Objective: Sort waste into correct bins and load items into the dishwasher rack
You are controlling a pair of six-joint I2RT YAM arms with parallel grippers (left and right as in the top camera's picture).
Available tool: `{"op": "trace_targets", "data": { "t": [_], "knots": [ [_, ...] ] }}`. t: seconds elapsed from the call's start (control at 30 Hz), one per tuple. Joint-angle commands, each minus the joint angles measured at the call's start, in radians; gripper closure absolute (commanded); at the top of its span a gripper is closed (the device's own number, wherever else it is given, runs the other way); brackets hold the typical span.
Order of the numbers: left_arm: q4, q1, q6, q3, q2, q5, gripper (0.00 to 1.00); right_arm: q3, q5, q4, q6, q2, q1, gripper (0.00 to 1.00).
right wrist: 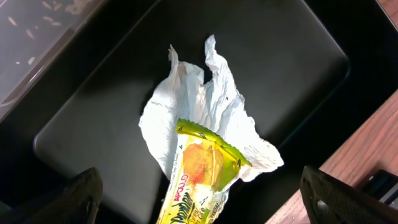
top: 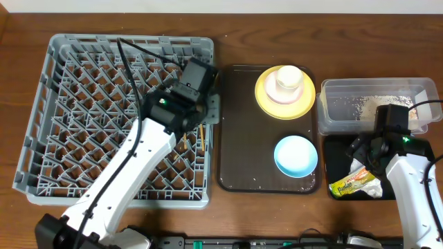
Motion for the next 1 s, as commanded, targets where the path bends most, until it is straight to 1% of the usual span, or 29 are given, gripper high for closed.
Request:
{"op": "trace_targets", "data": {
  "t": [0.0,0.03,0.07,0.13,0.23,0.37,0.47,0.53,0.63,0.8,0.9,0.97],
  "knots": [
    [-0.01,0.001,-0.03,0.059,0.025,0.243,0.66,0.017,0.024,0.0,-0.004,-0.008,-0.007,0.01],
    [-0.004,-0.005,-0.05,0.062,0.033,0.242,0.72,0.017,0.024,0.0,-0.004,-0.008,-0.007,0.01],
    [0.005,-0.01,-0.057,0.062,0.039,0.236,0.75,0.017,0.024,0.0,-0.004,-0.008,-0.007,0.01],
    [0.038,-0.028,-0.065,0.062,0.064,0.236,0.77,0.017,0.024,0.0,-0.004,-0.008,-0.007,0.01],
    [0.099,-0.066,-0.1,0.062,0.116,0.236,0.77,0.017,0.024,0.0,-0.004,-0.008,-0.007,0.01],
    [0.23,-0.13,-0.151,0.062,0.211,0.22,0.77,0.017,0.024,0.0,-0.004,-0.008,-0.007,0.01],
    [0.313,-0.174,-0.204,0.062,0.294,0.138,0.76,0.017,0.024,0.0,-0.004,-0.008,-0.007,0.01],
    [0.357,-0.193,-0.23,0.062,0.345,0.097,0.7,0.017,0.024,0.0,-0.004,-0.008,-0.007,0.01],
    [0.424,-0.204,-0.262,0.062,0.412,0.084,0.67,0.017,0.024,0.0,-0.004,-0.008,-0.007,0.01],
    [0.478,-0.205,-0.323,0.061,0.503,0.042,0.67,0.017,0.024,0.0,-0.004,-0.008,-0.007,0.01],
    [0.502,-0.205,-0.322,0.061,0.539,0.039,0.66,0.017,0.024,0.0,-0.004,-0.008,-0.007,0.01],
    [0.515,-0.205,-0.323,0.061,0.557,0.01,0.67,0.017,0.024,0.0,-0.004,-0.008,-0.007,0.01]
  ]
}}
